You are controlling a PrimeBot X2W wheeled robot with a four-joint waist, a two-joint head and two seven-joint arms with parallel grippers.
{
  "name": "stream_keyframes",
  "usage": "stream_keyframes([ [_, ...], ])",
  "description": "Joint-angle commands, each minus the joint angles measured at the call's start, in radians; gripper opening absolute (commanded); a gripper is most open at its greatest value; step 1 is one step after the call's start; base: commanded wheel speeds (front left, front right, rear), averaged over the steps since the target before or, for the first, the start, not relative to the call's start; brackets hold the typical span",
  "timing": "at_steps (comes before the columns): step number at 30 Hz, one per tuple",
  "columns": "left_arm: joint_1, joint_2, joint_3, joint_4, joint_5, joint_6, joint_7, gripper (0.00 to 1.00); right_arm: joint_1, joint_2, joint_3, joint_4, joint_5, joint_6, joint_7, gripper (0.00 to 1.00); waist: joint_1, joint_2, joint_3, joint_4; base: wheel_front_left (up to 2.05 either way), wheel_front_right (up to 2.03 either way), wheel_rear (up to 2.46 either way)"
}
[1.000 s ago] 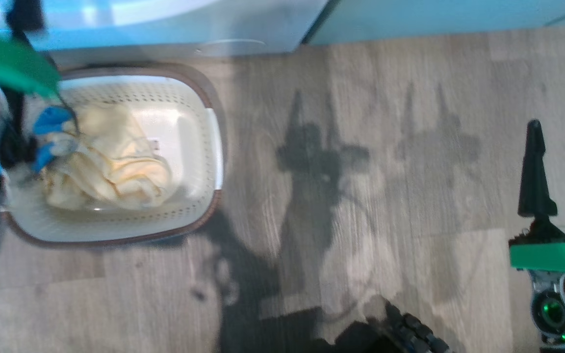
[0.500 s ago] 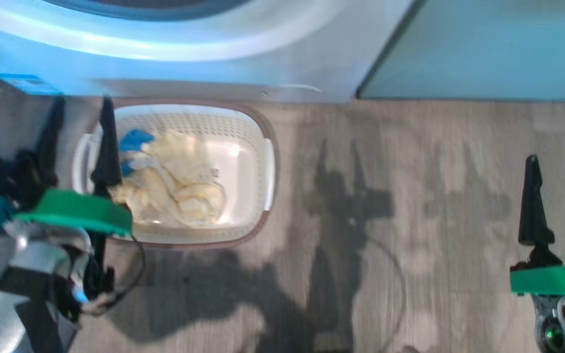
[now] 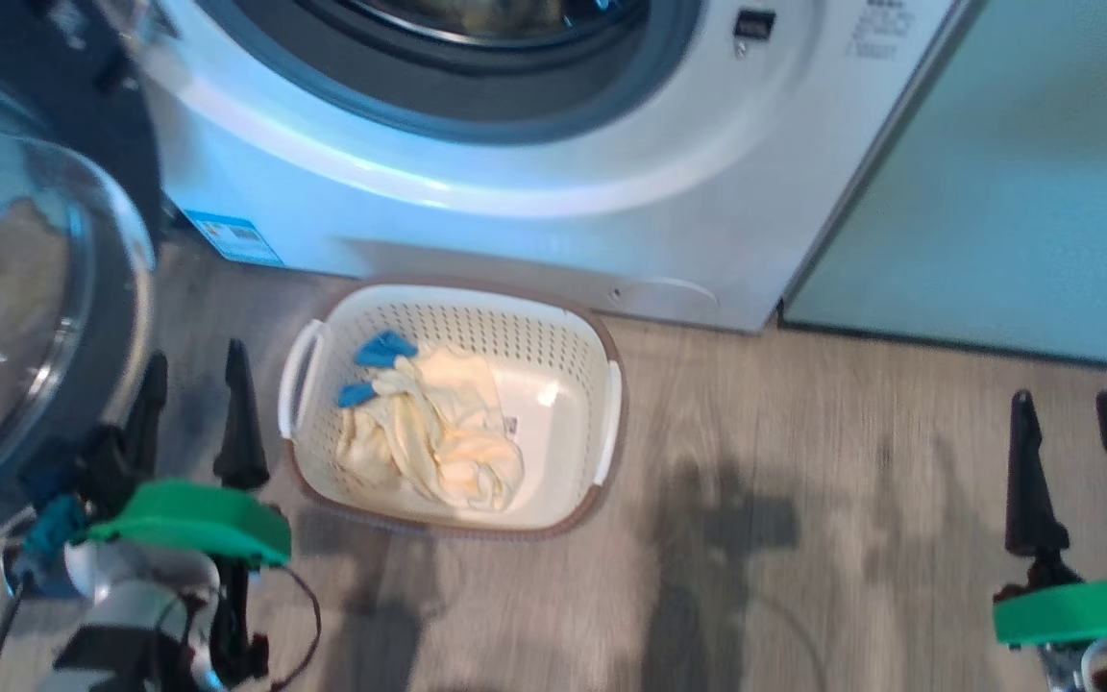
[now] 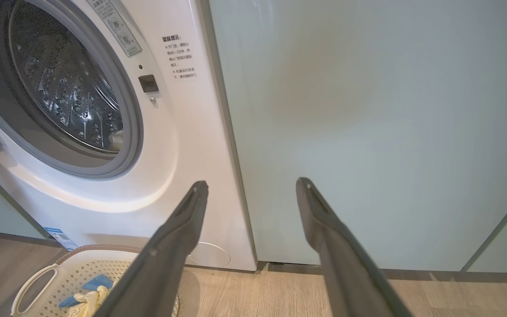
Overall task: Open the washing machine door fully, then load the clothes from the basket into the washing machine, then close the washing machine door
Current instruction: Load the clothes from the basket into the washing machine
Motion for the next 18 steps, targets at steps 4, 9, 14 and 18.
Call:
stream_keyframes([
  [4,0.026,0.001,0.053,-0.023,0.003,-0.001,-0.010,1.00,0.028,-0.016,0.018,-0.025,-0.008,-0.003,-0.007,1.00,0.0001,-0.0001,-0.077,0.033,0.00,0.00,0.00],
  [9,0.068,-0.012,0.044,-0.030,0.015,-0.015,-0.011,1.00,0.060,-0.016,0.019,-0.033,-0.007,-0.003,-0.001,1.00,0.0001,-0.0001,-0.124,0.036,0.00,0.00,0.00],
  [14,0.094,-0.017,0.030,-0.027,0.024,-0.029,-0.011,1.00,0.089,-0.016,0.019,-0.049,-0.002,-0.003,0.011,1.00,0.0001,-0.0001,-0.163,0.027,0.00,0.00,0.00],
  [18,0.102,-0.016,0.023,-0.028,0.028,-0.033,-0.011,1.00,0.106,-0.016,0.027,-0.056,0.004,-0.003,0.017,1.00,0.0001,-0.0001,-0.183,0.016,0.00,0.00,0.00],
])
